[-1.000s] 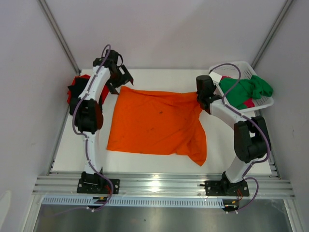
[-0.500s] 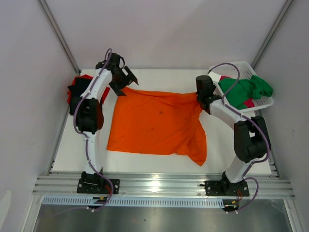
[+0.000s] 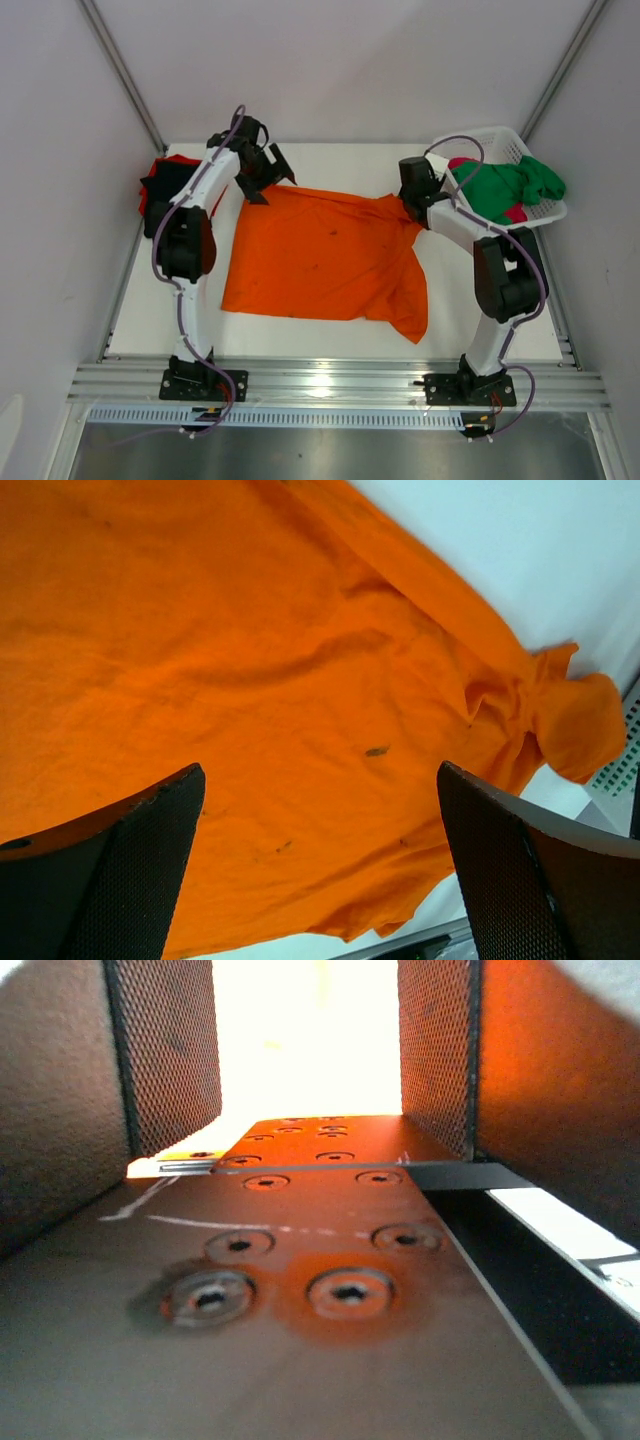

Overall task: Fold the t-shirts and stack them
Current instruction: Flatten out the tshirt

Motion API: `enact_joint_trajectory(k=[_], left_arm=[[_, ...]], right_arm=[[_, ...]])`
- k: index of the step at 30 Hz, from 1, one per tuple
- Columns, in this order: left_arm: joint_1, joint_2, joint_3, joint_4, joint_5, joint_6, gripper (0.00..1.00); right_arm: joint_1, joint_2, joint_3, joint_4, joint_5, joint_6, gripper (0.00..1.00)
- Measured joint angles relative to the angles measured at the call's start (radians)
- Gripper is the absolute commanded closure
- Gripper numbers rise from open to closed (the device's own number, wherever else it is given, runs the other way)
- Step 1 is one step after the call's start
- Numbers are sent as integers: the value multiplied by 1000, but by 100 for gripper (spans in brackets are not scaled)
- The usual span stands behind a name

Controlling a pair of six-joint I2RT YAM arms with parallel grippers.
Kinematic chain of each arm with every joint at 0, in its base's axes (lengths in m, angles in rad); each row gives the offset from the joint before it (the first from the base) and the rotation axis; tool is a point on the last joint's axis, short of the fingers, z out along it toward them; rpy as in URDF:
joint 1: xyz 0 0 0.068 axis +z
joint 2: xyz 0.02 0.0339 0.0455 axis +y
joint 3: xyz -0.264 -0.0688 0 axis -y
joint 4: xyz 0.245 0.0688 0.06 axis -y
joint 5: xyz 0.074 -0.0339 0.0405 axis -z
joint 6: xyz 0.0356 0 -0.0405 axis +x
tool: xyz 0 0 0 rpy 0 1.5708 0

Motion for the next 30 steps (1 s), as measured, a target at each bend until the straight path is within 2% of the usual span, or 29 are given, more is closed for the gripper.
enact_joint_trajectory(k=[7, 15, 23, 30], left_arm=[[-19, -31, -32, 5, 0, 37, 1], [-19, -40, -42, 6, 1, 45, 0], [-21, -57, -43, 10, 7, 56, 0], [-22, -81, -43, 8, 6, 71, 0]], right_arm=[[139, -164, -18, -88, 61, -29, 50], [239, -384, 40, -393, 59, 188, 50], [263, -395, -64, -639, 56, 391, 50], [267, -343, -159, -722, 34, 520, 50]])
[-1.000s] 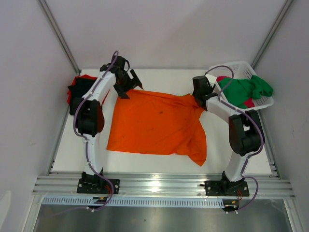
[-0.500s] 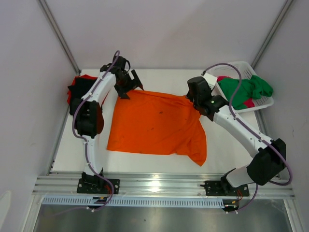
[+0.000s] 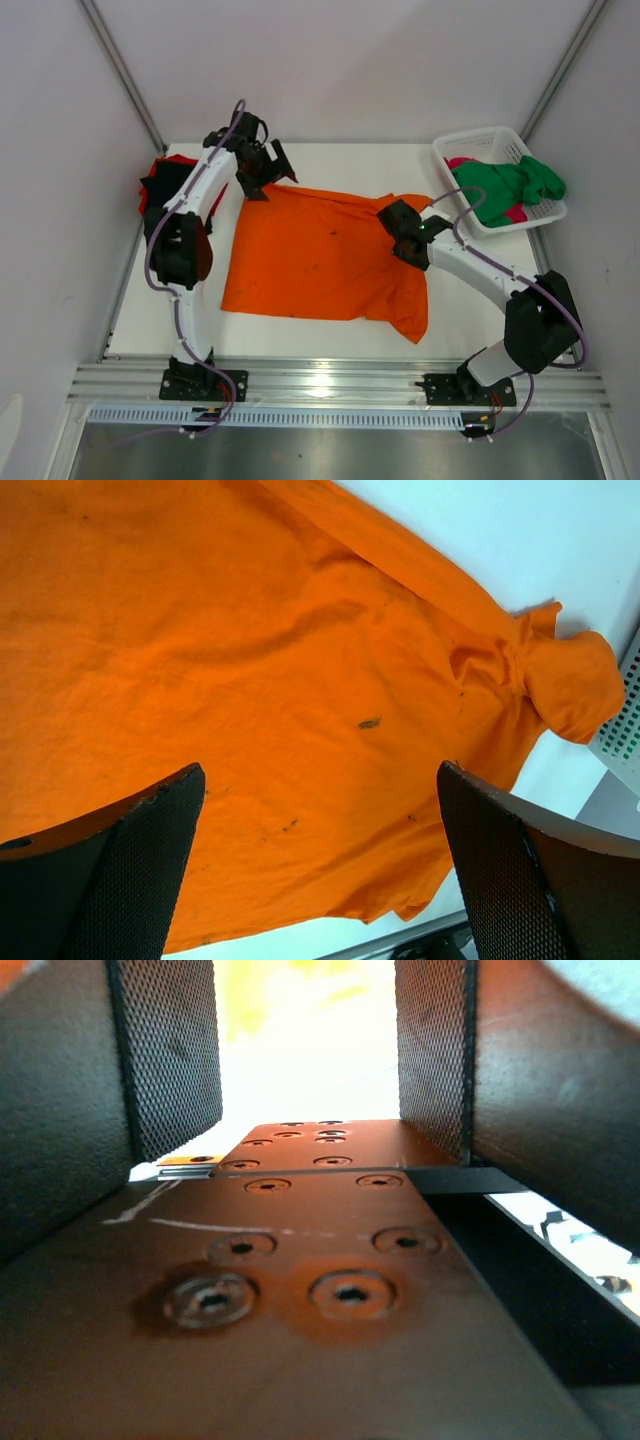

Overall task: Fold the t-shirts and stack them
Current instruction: Flatten out the tshirt

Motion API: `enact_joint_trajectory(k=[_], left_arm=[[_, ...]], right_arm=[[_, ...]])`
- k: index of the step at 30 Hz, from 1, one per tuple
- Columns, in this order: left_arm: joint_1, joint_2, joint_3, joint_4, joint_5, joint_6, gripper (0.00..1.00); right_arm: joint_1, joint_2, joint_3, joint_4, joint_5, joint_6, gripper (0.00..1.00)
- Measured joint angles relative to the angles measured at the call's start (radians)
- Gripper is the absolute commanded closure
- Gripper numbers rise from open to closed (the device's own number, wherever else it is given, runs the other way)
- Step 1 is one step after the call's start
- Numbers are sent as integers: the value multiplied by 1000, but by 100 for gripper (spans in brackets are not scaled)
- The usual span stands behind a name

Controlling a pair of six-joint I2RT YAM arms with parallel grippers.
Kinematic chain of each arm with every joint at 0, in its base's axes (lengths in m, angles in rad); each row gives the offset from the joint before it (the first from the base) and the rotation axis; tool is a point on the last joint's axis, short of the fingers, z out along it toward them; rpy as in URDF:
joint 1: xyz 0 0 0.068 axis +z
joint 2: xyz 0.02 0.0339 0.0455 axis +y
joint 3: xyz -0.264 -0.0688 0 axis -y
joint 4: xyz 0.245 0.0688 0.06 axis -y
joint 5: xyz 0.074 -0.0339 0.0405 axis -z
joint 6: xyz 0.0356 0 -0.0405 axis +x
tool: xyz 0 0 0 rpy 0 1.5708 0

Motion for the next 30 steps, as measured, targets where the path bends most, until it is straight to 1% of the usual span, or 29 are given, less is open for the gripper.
enact_joint_trajectory(k=[6, 13, 22, 30], left_arm=[[0, -35, -2, -8, -3, 19, 0], [0, -60, -21, -11, -10, 37, 0], [8, -83, -62, -15, -11, 55, 0], [46, -144, -90, -24, -15, 72, 1]], right_arm=[[-23, 37, -78, 15, -45, 70, 51], [-37, 55, -156, 54, -101, 116, 51], [-40, 100, -162, 94, -118, 121, 51], [-61, 153, -159, 71, -129, 152, 52]])
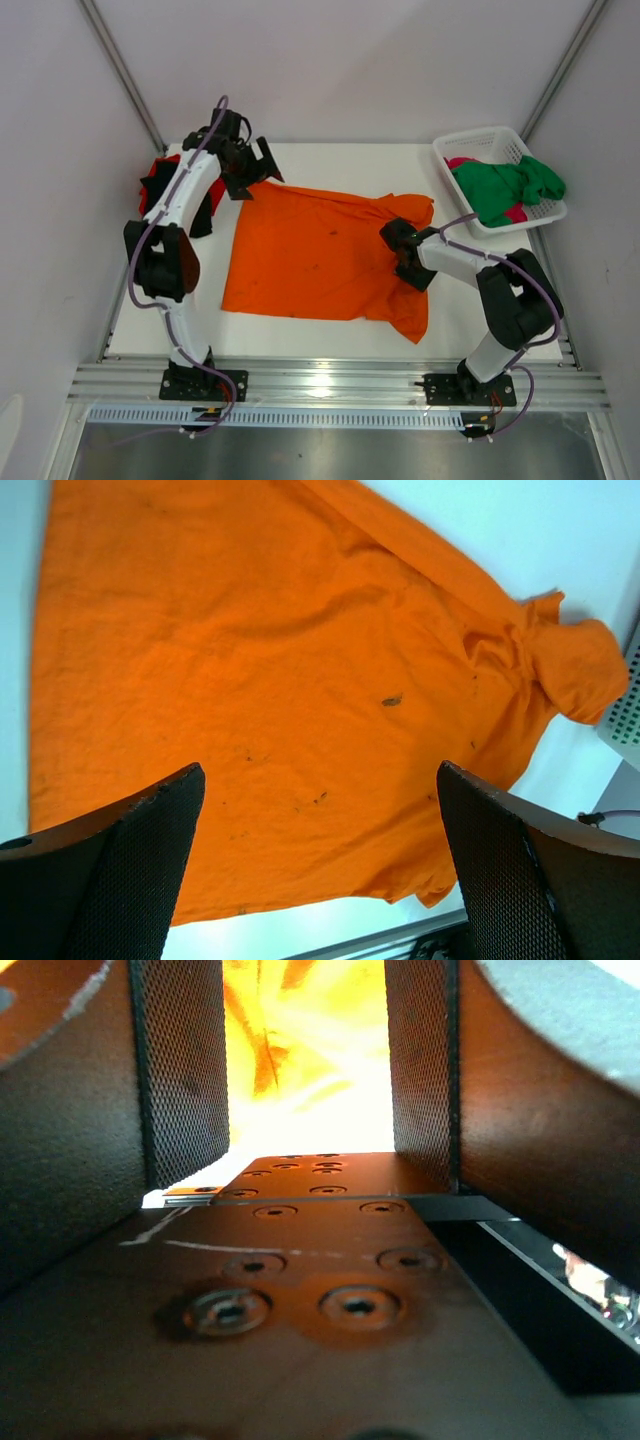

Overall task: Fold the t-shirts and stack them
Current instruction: Flatten out the tshirt

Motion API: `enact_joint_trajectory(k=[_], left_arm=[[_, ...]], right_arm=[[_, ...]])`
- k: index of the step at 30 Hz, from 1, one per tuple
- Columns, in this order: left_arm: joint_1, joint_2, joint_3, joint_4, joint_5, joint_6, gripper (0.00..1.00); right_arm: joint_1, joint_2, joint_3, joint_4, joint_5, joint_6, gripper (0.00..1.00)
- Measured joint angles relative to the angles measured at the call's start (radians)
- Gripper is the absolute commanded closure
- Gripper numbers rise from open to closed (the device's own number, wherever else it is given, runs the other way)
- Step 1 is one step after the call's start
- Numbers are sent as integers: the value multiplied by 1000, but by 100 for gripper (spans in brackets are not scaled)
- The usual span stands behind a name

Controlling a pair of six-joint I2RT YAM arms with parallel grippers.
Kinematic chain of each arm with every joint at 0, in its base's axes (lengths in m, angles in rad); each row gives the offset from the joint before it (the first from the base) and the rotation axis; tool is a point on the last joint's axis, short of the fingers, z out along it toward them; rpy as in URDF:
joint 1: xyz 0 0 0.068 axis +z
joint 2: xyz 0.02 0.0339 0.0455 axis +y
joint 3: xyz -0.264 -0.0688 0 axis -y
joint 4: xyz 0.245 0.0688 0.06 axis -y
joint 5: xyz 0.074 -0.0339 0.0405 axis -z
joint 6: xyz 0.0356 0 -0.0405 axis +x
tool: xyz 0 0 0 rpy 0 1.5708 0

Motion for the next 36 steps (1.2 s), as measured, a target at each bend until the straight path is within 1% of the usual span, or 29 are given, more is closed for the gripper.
enact_joint_trajectory(k=[8, 18, 24, 33, 36], left_arm=[[38, -69, 0, 0, -2, 8, 0], [42, -80, 0, -3, -1, 18, 0], [53, -114, 0, -3, 0, 24, 0], [68, -130, 0, -5, 0, 27, 0], [71, -130, 0, -5, 0, 28, 0]], right_arm=[[-26, 30, 31, -68, -15, 54, 52], [-76, 39, 41, -193, -20, 171, 52], [-103, 38, 40, -259, -21, 228, 52], [-157, -19, 14, -290, -16, 254, 52], [-172, -45, -5, -296, -10, 255, 53]])
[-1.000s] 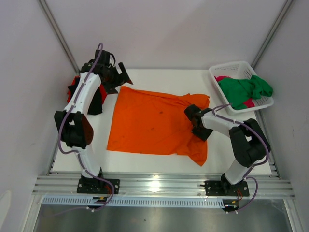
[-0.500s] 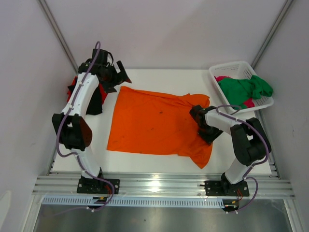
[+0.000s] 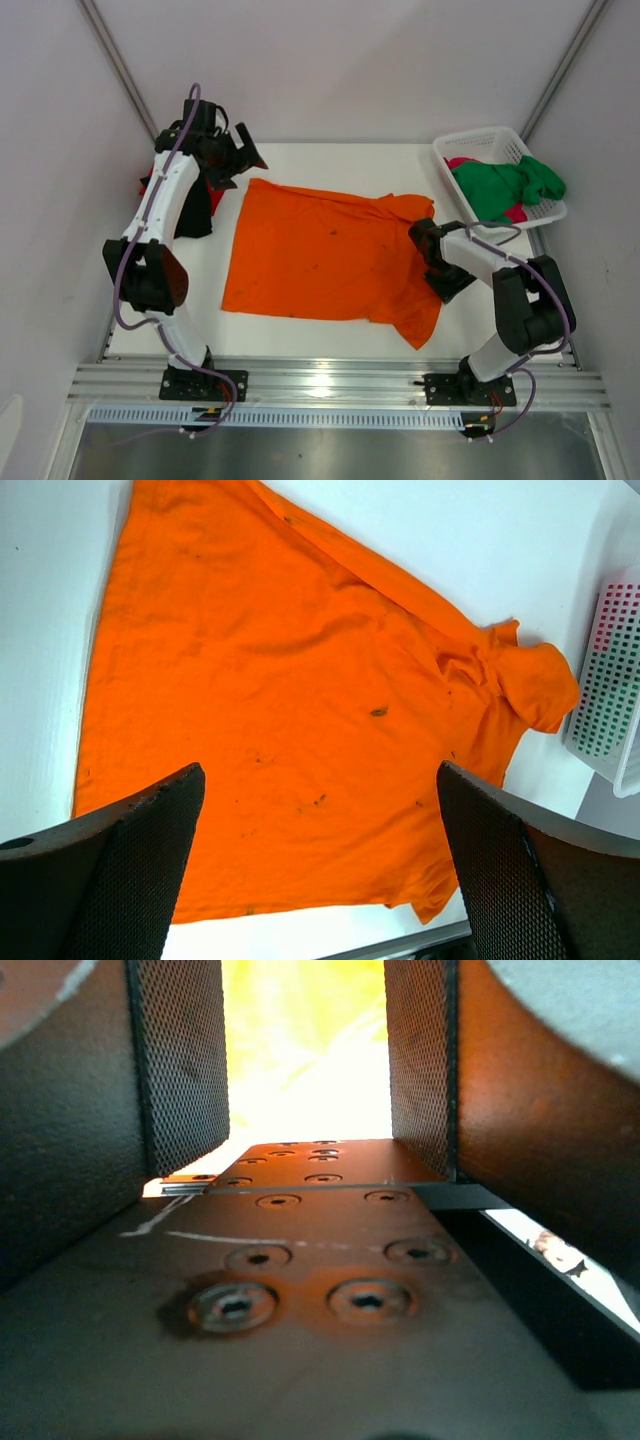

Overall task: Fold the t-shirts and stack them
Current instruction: Flatten out the tshirt

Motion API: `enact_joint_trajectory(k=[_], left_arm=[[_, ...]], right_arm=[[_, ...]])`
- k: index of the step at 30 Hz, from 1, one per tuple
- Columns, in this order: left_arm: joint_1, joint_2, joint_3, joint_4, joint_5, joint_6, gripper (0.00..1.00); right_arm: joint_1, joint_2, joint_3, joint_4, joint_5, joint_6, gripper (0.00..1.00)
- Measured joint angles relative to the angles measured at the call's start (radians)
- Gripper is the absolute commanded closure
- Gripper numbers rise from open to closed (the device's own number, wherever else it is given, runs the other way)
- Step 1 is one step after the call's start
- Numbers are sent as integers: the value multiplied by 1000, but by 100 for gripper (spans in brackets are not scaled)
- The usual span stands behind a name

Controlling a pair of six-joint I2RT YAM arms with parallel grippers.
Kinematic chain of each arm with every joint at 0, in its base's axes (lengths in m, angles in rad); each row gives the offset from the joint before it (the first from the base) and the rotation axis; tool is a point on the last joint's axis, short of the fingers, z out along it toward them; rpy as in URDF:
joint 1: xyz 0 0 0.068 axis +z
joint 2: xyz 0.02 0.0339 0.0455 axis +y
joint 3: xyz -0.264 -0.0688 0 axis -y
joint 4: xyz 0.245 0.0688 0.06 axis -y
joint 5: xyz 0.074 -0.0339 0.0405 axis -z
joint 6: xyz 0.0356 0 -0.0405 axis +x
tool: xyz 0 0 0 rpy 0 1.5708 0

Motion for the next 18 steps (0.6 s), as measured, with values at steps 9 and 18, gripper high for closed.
enact_joint_trajectory(k=[9, 18], left_arm=[[2, 0, -2, 2, 5, 6, 0], [2, -6, -52, 17, 13, 5, 1]], right_arm=[[115, -202, -2, 122, 108, -122, 50], [161, -163, 85, 159, 168, -179, 51]])
